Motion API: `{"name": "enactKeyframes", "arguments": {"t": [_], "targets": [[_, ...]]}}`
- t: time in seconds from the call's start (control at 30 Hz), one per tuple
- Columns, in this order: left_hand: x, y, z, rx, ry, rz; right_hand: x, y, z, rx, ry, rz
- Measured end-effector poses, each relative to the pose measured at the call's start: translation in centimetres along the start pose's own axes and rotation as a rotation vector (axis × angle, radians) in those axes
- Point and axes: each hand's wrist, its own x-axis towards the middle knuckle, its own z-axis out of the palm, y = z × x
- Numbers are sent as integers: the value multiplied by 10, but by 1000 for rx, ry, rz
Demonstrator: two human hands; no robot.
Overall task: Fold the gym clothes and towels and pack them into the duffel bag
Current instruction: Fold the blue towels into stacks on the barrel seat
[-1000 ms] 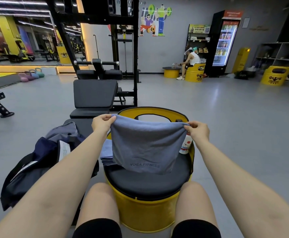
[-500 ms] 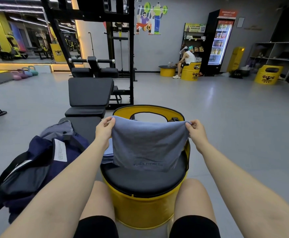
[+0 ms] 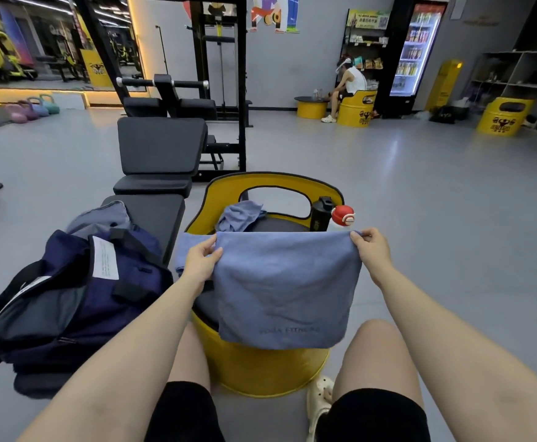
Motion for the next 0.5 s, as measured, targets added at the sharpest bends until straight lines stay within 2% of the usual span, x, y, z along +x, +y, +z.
{"name": "enactKeyframes", "arguments": {"t": [0.27, 0.5], "targets": [[32, -65, 6, 155, 79, -210, 14, 51, 40, -131, -56, 146], [75, -74, 14, 3, 172, -270, 53, 65, 78, -174, -64, 211]]}}
